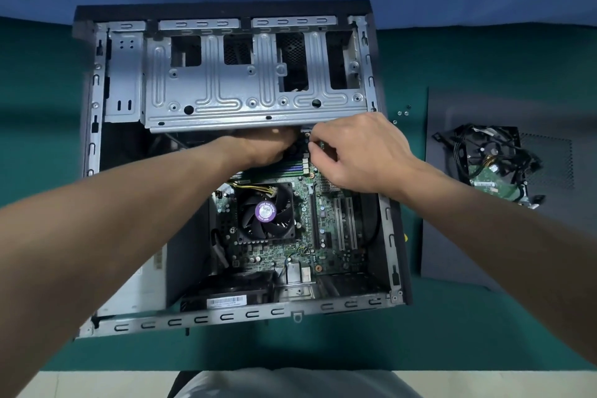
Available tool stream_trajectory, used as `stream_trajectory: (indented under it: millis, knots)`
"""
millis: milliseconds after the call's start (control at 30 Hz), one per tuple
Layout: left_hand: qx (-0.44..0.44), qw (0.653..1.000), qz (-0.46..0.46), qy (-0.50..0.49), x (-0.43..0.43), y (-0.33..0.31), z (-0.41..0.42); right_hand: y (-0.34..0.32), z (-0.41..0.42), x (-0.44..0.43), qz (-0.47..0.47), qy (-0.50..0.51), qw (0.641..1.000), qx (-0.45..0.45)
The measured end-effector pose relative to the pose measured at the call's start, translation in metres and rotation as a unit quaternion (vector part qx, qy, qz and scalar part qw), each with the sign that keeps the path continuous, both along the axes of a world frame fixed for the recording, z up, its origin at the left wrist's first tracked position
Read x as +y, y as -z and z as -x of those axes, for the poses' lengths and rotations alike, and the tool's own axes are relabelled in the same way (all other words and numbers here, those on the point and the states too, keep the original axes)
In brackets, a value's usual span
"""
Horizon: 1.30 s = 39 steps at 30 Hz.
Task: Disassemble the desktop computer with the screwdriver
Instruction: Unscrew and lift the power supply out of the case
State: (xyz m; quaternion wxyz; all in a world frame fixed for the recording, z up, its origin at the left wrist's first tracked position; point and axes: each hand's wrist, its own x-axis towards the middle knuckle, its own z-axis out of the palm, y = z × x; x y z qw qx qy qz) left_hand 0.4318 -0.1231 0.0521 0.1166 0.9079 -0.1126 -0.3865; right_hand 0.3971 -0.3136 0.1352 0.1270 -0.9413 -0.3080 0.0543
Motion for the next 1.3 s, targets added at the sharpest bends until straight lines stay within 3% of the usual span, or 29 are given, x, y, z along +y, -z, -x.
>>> stream_trajectory:
  millis: [67, 133, 267, 367, 467, 567, 700, 800, 933, 1067, 1167, 1300]
  knots:
    - [0.006, 0.999, -0.020, 0.036, -0.002, -0.008, -0.001, -0.001, -0.001, -0.001, 0.007, -0.001, 1.000, 0.004]
    - [-0.025, 0.999, 0.021, -0.009, -0.002, -0.011, -0.005, 0.000, -0.001, -0.001, 0.006, 0.001, 1.000, 0.009]
    - [-0.082, 0.996, 0.017, -0.016, -0.008, -0.016, 0.006, -0.001, 0.000, -0.001, 0.002, -0.006, 1.000, 0.000]
    - [-0.021, 1.000, 0.002, 0.000, -0.010, -0.026, 0.009, -0.001, -0.001, -0.001, 0.009, -0.007, 1.000, -0.002]
    - [-0.050, 0.998, 0.016, 0.025, -0.010, -0.028, 0.013, 0.000, -0.001, -0.001, 0.011, -0.012, 1.000, -0.002]
    - [-0.020, 0.995, 0.062, -0.080, -0.008, -0.041, 0.018, 0.000, -0.001, -0.001, 0.011, -0.022, 1.000, -0.008]
    - [0.001, 0.996, 0.084, -0.023, -0.015, -0.053, 0.020, 0.000, -0.003, 0.000, 0.015, -0.033, 0.999, -0.012]
    - [-0.108, 0.989, 0.025, 0.094, -0.022, -0.060, 0.033, 0.000, -0.003, 0.001, 0.028, -0.045, 0.998, -0.016]
    - [-0.226, 0.962, -0.009, 0.156, -0.005, -0.067, 0.061, 0.000, -0.004, 0.003, 0.074, -0.056, 0.995, -0.024]
    - [-0.269, 0.958, 0.071, 0.069, 0.031, -0.081, 0.095, 0.002, -0.001, 0.008, 0.141, -0.077, 0.986, -0.041]
    - [-0.334, 0.940, 0.075, -0.007, 0.068, -0.091, 0.128, -0.004, 0.005, 0.015, 0.159, -0.039, 0.986, -0.027]
    - [-0.391, 0.917, 0.052, -0.060, 0.111, -0.100, 0.179, -0.015, 0.047, 0.056, -0.006, 0.064, 0.993, 0.100]
